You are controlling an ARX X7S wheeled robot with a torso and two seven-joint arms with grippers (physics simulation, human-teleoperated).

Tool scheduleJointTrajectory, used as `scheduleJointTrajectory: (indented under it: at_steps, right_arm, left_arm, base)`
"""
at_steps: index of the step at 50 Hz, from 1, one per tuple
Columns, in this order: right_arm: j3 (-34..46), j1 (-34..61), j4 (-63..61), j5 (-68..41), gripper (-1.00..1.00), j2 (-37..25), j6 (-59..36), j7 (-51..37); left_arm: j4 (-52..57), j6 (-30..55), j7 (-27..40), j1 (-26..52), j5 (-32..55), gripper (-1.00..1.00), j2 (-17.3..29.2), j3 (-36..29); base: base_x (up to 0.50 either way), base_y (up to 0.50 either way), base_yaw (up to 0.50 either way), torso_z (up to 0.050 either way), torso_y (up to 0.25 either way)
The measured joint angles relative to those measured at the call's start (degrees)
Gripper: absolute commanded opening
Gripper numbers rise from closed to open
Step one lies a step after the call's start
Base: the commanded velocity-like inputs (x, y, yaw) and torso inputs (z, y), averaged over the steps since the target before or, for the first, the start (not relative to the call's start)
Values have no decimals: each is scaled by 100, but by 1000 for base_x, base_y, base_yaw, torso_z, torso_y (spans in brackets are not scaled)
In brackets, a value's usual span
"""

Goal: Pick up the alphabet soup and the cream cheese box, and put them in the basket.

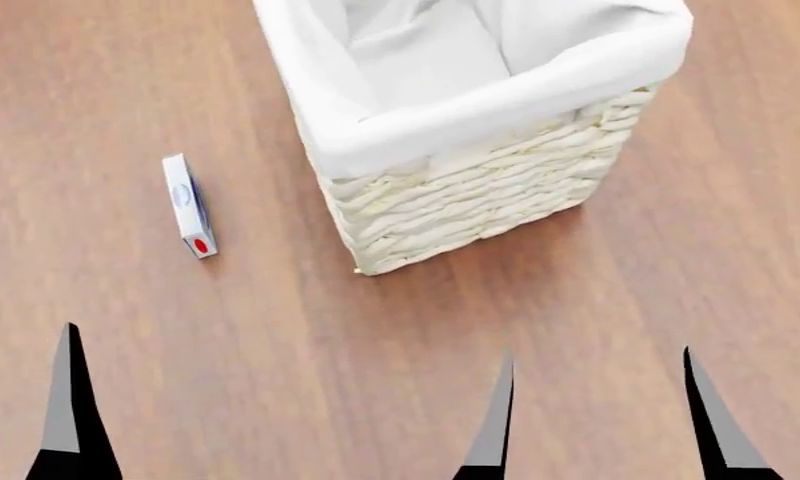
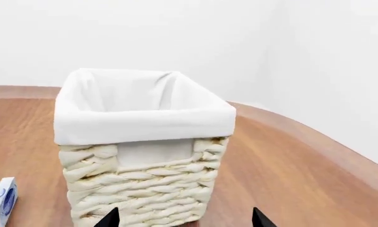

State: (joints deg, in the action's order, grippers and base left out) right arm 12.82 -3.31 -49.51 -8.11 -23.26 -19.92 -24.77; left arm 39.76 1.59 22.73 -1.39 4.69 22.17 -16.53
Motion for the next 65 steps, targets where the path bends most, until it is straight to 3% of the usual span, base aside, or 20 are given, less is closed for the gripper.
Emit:
scheduleJointTrajectory:
  at_steps: [6,11,30,44,65]
  right_arm:
    - [-46,158,-457,-420,100,-105,-907,-220]
    - [103,419,-688,-1175,100,-542,-1396,-900]
    - [867,1593,-881,-4192,100,-1962,-2227,-3327]
    - [889,1873,-726,-5673,100,-2316,-2435,-4133]
    - [917,1863,-671,-6826,100,-2501,-2457,-4609]
  left_arm:
    - [-27,-17,3,5,4,100,3,-15]
    - [-44,-26,1,13,6,100,3,-39]
    - [-81,-73,7,21,26,100,19,-85]
    - [-154,-143,11,29,66,100,28,-98]
    - [-236,-240,19,20,92,100,40,-143]
  base:
    - [0,0,0,0,0]
    - [0,0,0,0,0]
    - [0,0,0,0,0]
    - [0,0,0,0,0]
    - [0,0,0,0,0]
